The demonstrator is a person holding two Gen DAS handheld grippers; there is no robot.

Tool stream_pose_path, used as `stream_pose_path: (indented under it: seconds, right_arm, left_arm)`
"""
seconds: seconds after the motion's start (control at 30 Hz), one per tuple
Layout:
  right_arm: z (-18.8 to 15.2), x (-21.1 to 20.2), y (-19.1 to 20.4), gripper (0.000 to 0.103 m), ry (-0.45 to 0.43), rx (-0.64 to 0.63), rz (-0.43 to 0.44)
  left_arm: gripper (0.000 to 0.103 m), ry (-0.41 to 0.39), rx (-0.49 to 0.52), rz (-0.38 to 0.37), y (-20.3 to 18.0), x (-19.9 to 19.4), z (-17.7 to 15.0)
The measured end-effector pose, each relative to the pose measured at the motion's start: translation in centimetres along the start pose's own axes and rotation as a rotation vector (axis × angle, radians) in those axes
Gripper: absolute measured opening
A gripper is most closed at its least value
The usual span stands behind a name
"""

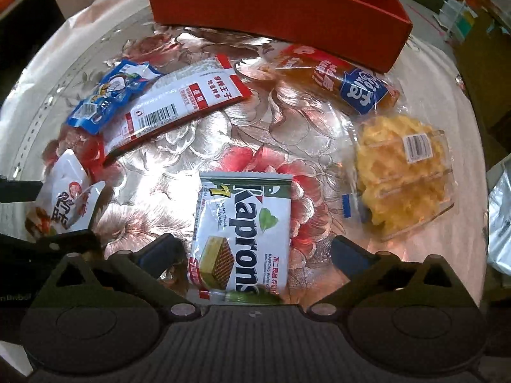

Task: Organize snacks
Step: 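Lift the duck-neck bag with left tool while right tool carries the Kaprons wafer to the box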

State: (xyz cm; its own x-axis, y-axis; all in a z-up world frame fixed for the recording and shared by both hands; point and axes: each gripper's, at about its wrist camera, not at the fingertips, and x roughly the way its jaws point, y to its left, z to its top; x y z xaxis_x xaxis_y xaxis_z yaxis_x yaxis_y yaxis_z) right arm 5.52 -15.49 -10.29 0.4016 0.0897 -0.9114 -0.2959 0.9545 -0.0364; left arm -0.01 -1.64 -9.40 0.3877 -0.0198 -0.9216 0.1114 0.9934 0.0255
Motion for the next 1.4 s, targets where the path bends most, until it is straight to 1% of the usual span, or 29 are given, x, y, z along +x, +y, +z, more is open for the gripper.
stream_pose_path:
  seconds: [0.03, 0.07, 0.1, 0.2, 0.23, 0.27, 0.33, 0.4, 0.47, 0.57, 0.67, 0.77, 0.83, 0.9, 0.97, 1.03, 1.1, 1.13, 1.17, 1.27, 1.4]
  right_arm:
    - [0.0, -0.1, 0.1, 0.103, 0.003, -0.004, -0.005]
    - [0.0, -0.1, 0.1, 0.101, 0.005, -0.005, -0.008]
    - [0.0, -0.2, 0.1, 0.099, 0.006, -0.002, -0.009]
    - [-0.1, -1.0, 0.3, 0.086, 0.003, -0.001, -0.004]
    - [-0.2, -1.3, 0.5, 0.077, -0.001, -0.001, 0.001]
    - [-0.2, -1.6, 0.7, 0.065, -0.006, -0.001, -0.001]
    - [-0.2, -2.0, 0.9, 0.065, -0.002, 0.014, 0.023]
    - [-0.4, -2.1, 1.3, 0.065, 0.0, 0.005, 0.01]
    - [-0.6, -2.3, 1.5, 0.065, -0.002, 0.011, 0.015]
    - [-0.9, -4.4, 1.7, 0.065, -0.054, 0.037, 0.029]
    - [-0.6, -6.8, 1.6, 0.065, -0.112, 0.047, 0.041]
    - [-0.5, -7.6, 0.4, 0.065, -0.156, 0.084, 0.06]
    - [0.3, -7.9, -0.5, 0.065, -0.173, 0.111, 0.066]
    - [1.2, -8.7, -1.3, 0.065, -0.221, 0.128, 0.069]
    - [1.8, -9.2, -1.9, 0.065, -0.247, 0.142, 0.07]
    - [2.6, -9.5, -2.3, 0.065, -0.268, 0.139, 0.065]
    - [3.6, -9.9, -2.7, 0.065, -0.291, 0.14, 0.065]
    - [4.1, -10.1, -2.9, 0.065, -0.303, 0.146, 0.068]
    - [4.5, -10.3, -3.1, 0.065, -0.314, 0.15, 0.069]
    - [6.1, -10.7, -3.7, 0.065, -0.35, 0.145, 0.057]
    - [8.2, -10.3, -5.2, 0.065, -0.375, 0.166, 0.035]
  left_arm:
    - [0.059, 0.001, -0.015, 0.0, 0.3, -0.1, 0.2]
    - [0.051, 0.003, -0.026, -0.005, 0.6, -0.2, 0.3]
    - [0.048, 0.004, -0.037, -0.008, 0.9, -0.4, 0.3]
    - [0.045, 0.014, -0.06, -0.027, 1.4, -0.4, 0.5]
    - [0.044, 0.017, -0.067, -0.036, 1.4, -0.6, 0.5]
    - [0.043, 0.021, -0.076, -0.053, 1.5, -0.7, 0.5]
    - [0.043, 0.024, -0.09, -0.073, 1.6, -1.0, 0.4]
    - [0.043, 0.011, -0.092, -0.064, 1.6, -1.4, 0.3]
    - [0.043, -0.001, -0.108, -0.078, 1.8, -2.0, 0.4]
    - [0.043, -0.036, -0.129, -0.099, 2.3, -3.5, 0.7]
    - [0.043, -0.078, -0.15, -0.118, 2.1, -5.1, 2.1]
    - [0.043, -0.117, -0.15, -0.089, 1.7, -6.2, 4.0]
    - [0.043, -0.14, -0.154, -0.104, 1.5, -6.8, 5.3]
    - [0.043, -0.192, -0.15, -0.117, 1.1, -7.1, 6.8]
    - [0.043, -0.218, -0.15, -0.108, 0.5, -7.1, 8.0]
    - [0.043, -0.252, -0.115, -0.119, -0.3, -7.4, 9.4]
    - [0.043, -0.32, -0.072, -0.082, -1.0, -7.8, 10.6]
    - [0.043, -0.342, -0.066, -0.067, -1.1, -7.8, 11.2]
    - [0.043, -0.351, -0.07, -0.06, -1.0, -7.7, 11.9]
    - [0.043, -0.348, -0.096, -0.088, -0.3, -7.0, 13.7]
    - [0.043, -0.353, -0.113, -0.084, -0.1, -6.2, 15.5]
